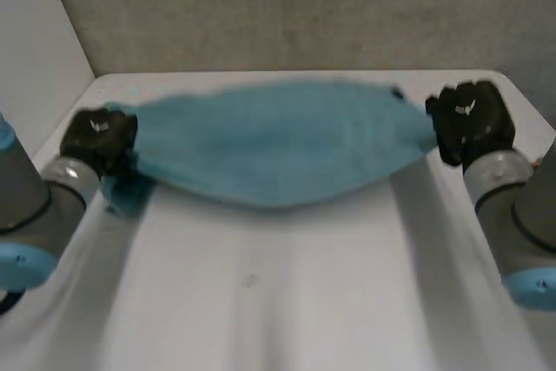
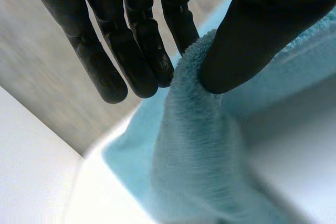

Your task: Fold the laundry

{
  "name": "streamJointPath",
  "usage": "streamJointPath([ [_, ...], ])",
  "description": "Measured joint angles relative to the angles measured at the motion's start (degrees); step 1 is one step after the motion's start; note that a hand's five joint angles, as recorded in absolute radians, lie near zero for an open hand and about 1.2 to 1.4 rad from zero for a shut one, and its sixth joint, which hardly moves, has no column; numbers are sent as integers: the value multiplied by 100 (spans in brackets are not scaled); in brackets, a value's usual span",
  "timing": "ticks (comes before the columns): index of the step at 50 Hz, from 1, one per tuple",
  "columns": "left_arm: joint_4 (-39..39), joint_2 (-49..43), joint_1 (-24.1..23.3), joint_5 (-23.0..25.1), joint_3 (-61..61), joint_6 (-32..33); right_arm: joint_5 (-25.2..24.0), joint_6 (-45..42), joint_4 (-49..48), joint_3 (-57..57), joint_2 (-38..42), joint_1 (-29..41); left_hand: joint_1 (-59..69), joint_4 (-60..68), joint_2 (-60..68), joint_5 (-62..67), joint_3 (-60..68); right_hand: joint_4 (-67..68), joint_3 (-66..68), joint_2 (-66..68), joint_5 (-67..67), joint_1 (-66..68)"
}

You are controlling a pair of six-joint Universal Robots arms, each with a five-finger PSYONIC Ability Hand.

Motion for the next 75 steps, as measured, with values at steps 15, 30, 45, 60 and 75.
streamJointPath([
  [15,-235,-144,85,24,-644,18,63,238,16,330,214,-92,-3302,-3558,-3635,-3213,-3498,0,0,0,1,0],
  [30,-594,420,52,-71,-1344,-76,86,1323,94,226,211,-566,-5090,-5589,-5612,-5206,-5493,0,0,0,3,0],
  [45,303,310,133,-804,-1750,-263,81,1539,298,114,445,-612,-5090,-5581,-5605,-5205,-5493,0,0,0,4,0],
  [60,597,-323,159,-858,-1256,-434,73,1526,312,120,449,-629,-5023,-5416,-5409,-5145,-5437,0,0,0,5,0],
  [75,739,-626,311,-838,-943,-429,72,1520,311,122,453,-638,-1112,-1721,-1680,-1496,-1661,0,0,0,5,0],
])
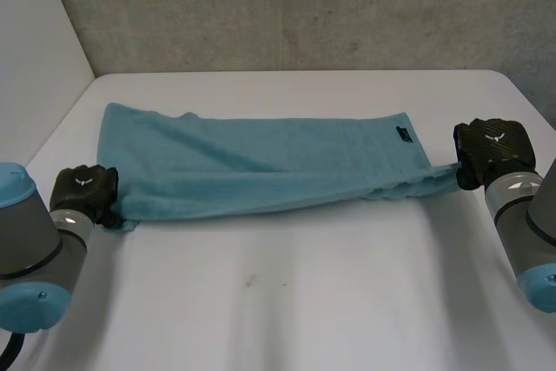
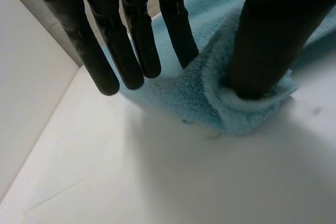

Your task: Fold the laundry

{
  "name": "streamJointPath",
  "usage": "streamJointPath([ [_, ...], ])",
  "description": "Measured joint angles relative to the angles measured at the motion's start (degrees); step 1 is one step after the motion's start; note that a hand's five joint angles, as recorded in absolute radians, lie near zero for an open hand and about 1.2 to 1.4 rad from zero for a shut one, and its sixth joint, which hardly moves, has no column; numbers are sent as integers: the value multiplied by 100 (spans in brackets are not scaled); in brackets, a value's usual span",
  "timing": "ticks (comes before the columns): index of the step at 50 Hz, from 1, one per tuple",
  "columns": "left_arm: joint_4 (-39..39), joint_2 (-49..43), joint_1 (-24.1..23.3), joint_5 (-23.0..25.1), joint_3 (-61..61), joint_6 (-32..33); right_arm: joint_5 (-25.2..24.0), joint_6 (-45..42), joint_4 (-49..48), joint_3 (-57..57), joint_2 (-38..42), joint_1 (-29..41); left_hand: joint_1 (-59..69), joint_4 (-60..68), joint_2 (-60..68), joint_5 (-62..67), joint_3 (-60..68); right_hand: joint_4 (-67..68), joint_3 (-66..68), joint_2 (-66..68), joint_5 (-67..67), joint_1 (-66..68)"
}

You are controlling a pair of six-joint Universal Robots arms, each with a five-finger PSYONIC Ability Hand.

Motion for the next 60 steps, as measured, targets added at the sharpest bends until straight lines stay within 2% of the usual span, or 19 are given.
streamJointPath([
  [2,40,-3,20,-1,3,0,1,-1,0,-1,0,-1,0,0,0,0,0,0,0,0,0,0],
  [3,90,4,45,-3,1,0,2,-4,0,-4,0,-3,859,983,988,943,981,0,0,0,-1,0],
  [4,131,19,67,-4,-9,0,3,-8,0,-7,-1,-4,951,1587,1536,1340,1515,0,0,0,0,0],
  [13,270,680,191,5,-193,-3,-1,-182,190,-123,-98,-11,951,1692,1655,1340,1637,0,0,0,0,0],
  [15,160,1480,206,30,-316,20,-27,-524,695,-319,-321,-15,951,1693,1658,1341,1642,0,0,0,0,0],
  [18,17,1877,203,50,-350,43,-44,-767,1032,-416,-449,-15,951,1693,1660,1341,1646,0,0,0,0,0],
  [20,-400,2506,204,163,-331,106,-65,-1251,1650,-562,-700,-13,952,1694,1664,1341,1653,0,0,0,0,0],
  [22,-665,2759,212,260,-294,157,-72,-1498,1939,-611,-833,-12,952,1694,1665,1340,1655,0,0,0,0,0],
  [27,-2026,3364,342,785,-115,622,-81,-2558,3043,-633,-1366,-8,952,1715,1671,1341,1657,0,0,0,1,0],
  [32,-2742,3345,481,971,-109,1075,-86,-3015,3465,-520,-1506,4,952,1715,1672,1341,1658,0,0,0,1,0],
  [33,-3017,3167,547,1010,-137,1336,-89,-3174,3586,-442,-1506,18,952,1716,1673,1341,1659,0,0,0,1,0],
  [37,-3204,2596,596,1010,-148,1654,-71,-3356,3653,-355,-1204,52,952,1718,1673,1340,1660,0,0,0,1,0],
  [44,-3055,1419,569,971,262,1846,6,-3321,3311,-787,-213,85,952,1718,1673,1341,1661,0,0,0,1,0],
  [47,-2594,876,479,932,1007,1825,169,-3128,2786,-1702,277,137,952,1719,1674,1341,1662,0,0,0,1,0],
  [52,-2069,605,347,905,1966,1770,422,-2830,2291,-2805,422,216,952,1720,1676,1341,1663,0,0,0,1,0],
  [53,-1710,512,257,893,2727,1712,590,-2524,1856,-3698,432,267,951,1721,1678,1341,1665,0,0,0,1,0],
  [56,-1445,473,204,882,3307,1640,661,-2350,1623,-4133,423,289,952,1721,1678,1341,1665,0,0,0,1,0],
  [58,-1051,490,163,872,3998,1413,754,-1958,1068,-4816,304,315,951,1721,1678,1341,1665,0,-1,0,2,0],
  [60,-820,544,155,867,4287,1228,774,-1785,808,-4992,183,321,952,1721,1678,1342,1665,0,-1,0,2,0],
])
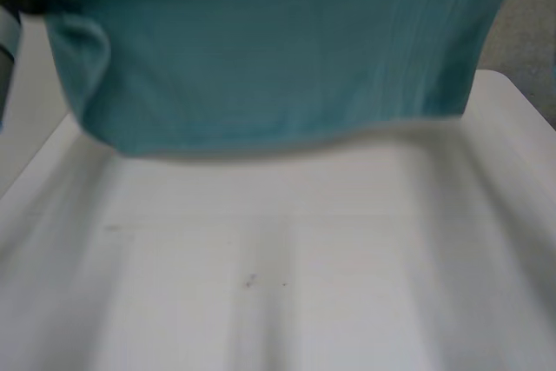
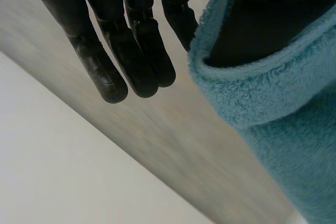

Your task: Fold the laundry

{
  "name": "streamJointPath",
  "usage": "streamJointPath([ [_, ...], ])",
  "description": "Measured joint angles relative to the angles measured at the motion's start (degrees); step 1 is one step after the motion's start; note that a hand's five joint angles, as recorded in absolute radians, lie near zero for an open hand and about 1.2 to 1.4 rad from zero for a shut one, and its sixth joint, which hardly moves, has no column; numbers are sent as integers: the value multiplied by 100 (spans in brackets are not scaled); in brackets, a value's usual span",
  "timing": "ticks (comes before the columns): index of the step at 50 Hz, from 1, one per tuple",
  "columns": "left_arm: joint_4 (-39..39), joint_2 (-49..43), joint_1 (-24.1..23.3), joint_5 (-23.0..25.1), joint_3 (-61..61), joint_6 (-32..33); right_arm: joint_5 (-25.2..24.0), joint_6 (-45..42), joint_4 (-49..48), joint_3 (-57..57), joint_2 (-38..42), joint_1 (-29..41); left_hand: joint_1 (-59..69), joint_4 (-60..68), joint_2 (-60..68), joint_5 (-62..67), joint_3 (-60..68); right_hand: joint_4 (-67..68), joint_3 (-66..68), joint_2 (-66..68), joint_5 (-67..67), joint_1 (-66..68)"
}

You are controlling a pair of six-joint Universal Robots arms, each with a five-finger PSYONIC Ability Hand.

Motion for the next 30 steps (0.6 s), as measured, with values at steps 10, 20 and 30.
streamJointPath([
  [10,336,521,31,21,-402,-887,-227,297,-458,1169,-720,5,0,1,2,224,0,0,1,0,7,0],
  [20,-553,463,52,269,-2268,-876,-543,312,-410,3625,-757,-80,0,1,5,224,2,0,1,0,13,0],
  [30,-489,-119,183,591,-3687,-626,-1053,326,-597,5262,-662,-282,0,1,5,224,2,0,2,0,16,0],
])
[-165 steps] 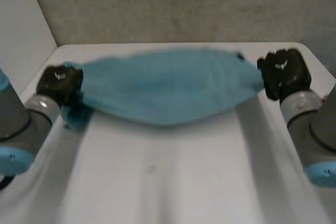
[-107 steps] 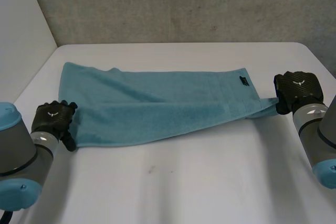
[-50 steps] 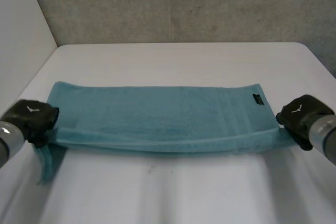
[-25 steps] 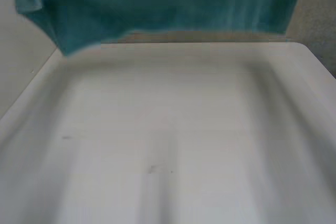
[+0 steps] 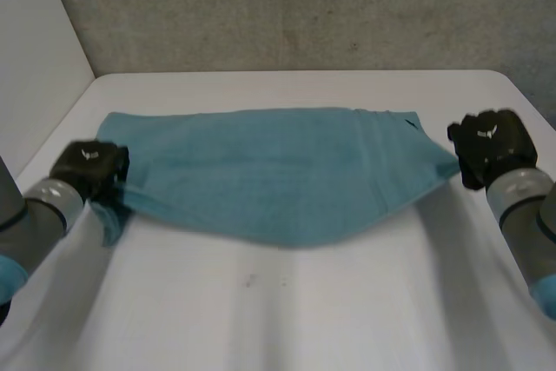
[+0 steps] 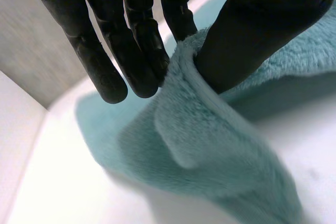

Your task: Fold the laundry

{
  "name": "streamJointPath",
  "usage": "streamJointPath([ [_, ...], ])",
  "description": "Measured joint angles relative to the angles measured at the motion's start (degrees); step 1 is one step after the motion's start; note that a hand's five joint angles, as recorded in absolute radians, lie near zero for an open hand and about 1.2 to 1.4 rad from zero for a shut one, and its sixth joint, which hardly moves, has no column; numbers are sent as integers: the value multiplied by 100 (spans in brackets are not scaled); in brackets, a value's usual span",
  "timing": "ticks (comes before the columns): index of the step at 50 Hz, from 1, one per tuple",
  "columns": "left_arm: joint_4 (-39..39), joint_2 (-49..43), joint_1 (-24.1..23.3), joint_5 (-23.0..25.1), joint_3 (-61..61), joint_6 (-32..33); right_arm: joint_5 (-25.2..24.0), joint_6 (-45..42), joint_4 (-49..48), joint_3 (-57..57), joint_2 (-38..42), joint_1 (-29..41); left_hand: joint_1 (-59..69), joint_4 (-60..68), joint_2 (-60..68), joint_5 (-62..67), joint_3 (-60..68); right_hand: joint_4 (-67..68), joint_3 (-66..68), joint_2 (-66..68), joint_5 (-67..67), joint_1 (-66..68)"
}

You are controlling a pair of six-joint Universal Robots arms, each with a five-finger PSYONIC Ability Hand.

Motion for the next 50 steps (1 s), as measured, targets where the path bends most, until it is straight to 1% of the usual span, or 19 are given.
streamJointPath([
  [3,48,-111,39,3,-115,76,-100,-2,-20,137,23,-115,0,-22,-30,0,-17,0,1,0,0,0],
  [5,129,-215,79,-3,-231,181,-181,-2,-30,230,43,-272,-767,-1173,-1253,-912,-1156,0,0,0,0,0],
  [6,158,-238,88,-9,-264,212,-200,-1,-31,244,47,-324,-767,-1173,-1253,-912,-1156,0,0,0,0,0],
  [7,205,-261,99,-21,-307,255,-221,1,-30,258,52,-402,-1765,-2221,-2243,-1925,-2187,0,0,0,-1,0],
  [8,229,-269,104,-30,-331,275,-228,3,-29,262,54,-439,-1765,-2221,-2243,-1925,-2187,0,1,0,0,0],
  [10,282,-268,112,-60,-379,308,-235,7,-25,262,55,-524,-2647,-3216,-3251,-2941,-3142,0,0,0,0,0],
  [12,301,-262,114,-81,-399,318,-233,8,-23,260,55,-555,-2838,-3416,-3451,-3148,-3335,0,0,0,0,0],
  [13,323,-242,116,-125,-427,323,-226,10,-21,256,54,-598,-3258,-3888,-3873,-3634,-3800,0,-1,0,0,0],
  [19,333,-133,109,-294,-514,257,-202,15,-18,260,53,-667,-3305,-4060,-4022,-3798,-3926,0,0,0,0,0],
  [26,390,-35,62,-549,-625,7,-173,63,-30,268,51,-800,-3380,-4105,-4052,-3859,-4018,0,0,0,0,0],
  [29,490,-48,44,-762,-626,-220,-169,121,-32,265,51,-858,-3380,-4104,-4052,-3859,-4018,0,0,0,0,0],
  [32,669,-107,34,-1119,-577,-536,-167,192,-30,262,52,-917,-3380,-4104,-4052,-3857,-4018,0,-1,0,0,0],
  [34,694,-119,33,-1171,-566,-574,-167,200,-29,262,52,-924,-3380,-4104,-4052,-3857,-4018,0,-1,0,0,0],
  [35,774,-176,33,-1369,-511,-685,-166,222,-24,266,55,-946,-3380,-4104,-4052,-3857,-4018,0,0,0,0,0],
  [45,836,-292,65,-1767,-421,-721,-153,213,-8,264,60,-996,-3363,-4038,-4035,-3752,-4003,0,0,0,0,0],
  [47,813,-244,89,-1803,-462,-703,-155,180,11,259,64,-1008,-1141,-2069,-2089,-1838,-2071,0,1,0,0,0],
  [48,806,-209,94,-1804,-486,-698,-157,165,24,259,65,-1009,-690,-1658,-1588,-1439,-1663,0,0,0,0,0],
  [49,800,-158,100,-1800,-517,-693,-159,154,34,260,67,-1009,-690,-1658,-1588,-1439,-1663,0,0,0,0,0],
  [50,788,-65,108,-1793,-581,-683,-164,120,73,262,71,-1008,339,-401,-372,-239,-414,0,0,0,0,0],
])
